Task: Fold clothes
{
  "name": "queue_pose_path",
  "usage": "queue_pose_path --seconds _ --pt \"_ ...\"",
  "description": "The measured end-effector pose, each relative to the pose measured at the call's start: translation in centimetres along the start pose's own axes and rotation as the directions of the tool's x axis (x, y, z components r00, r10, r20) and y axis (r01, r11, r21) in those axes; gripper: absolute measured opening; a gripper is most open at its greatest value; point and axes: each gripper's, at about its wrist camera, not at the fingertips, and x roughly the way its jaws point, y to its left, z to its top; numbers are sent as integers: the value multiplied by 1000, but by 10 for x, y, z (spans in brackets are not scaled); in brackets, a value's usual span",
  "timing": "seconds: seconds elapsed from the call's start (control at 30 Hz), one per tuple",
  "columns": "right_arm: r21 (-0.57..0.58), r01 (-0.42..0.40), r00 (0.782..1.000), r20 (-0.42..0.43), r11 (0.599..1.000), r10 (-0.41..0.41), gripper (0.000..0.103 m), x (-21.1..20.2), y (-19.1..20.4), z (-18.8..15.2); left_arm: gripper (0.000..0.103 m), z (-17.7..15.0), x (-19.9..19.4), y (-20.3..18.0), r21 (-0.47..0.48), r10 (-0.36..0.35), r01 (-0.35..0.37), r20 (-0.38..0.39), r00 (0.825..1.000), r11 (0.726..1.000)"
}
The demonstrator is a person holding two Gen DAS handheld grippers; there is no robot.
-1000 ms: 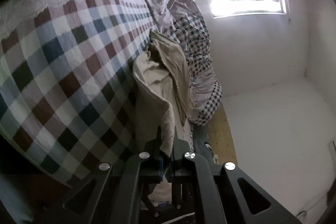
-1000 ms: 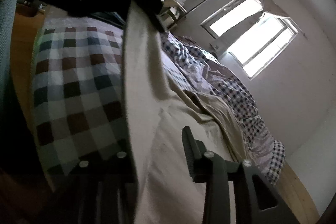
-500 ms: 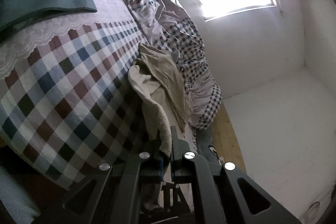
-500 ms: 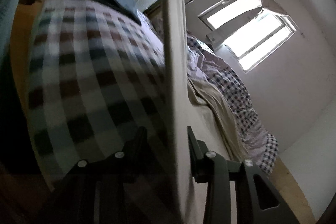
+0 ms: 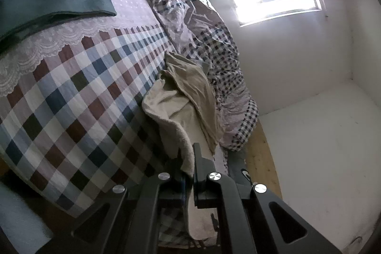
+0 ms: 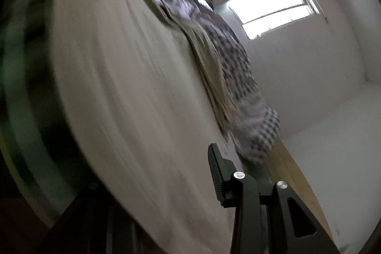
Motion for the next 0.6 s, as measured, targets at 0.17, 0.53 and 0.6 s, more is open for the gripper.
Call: queue_pose_path --seconds 0.17,0.53,0.6 --pt "-41 70 995 -73 997 -73 38 12 -25 -60 2 2 5 -1 13 21 -21 -12 1000 1000" --pt "-247 103 994 -17 963 -111 23 5 -23 -117 2 -2 11 -2 28 74 -74 -16 997 997" --pt "-271 100 994 -8 957 -106 19 7 -22 -117 2 -3 12 -2 29 86 -86 -15 996 996"
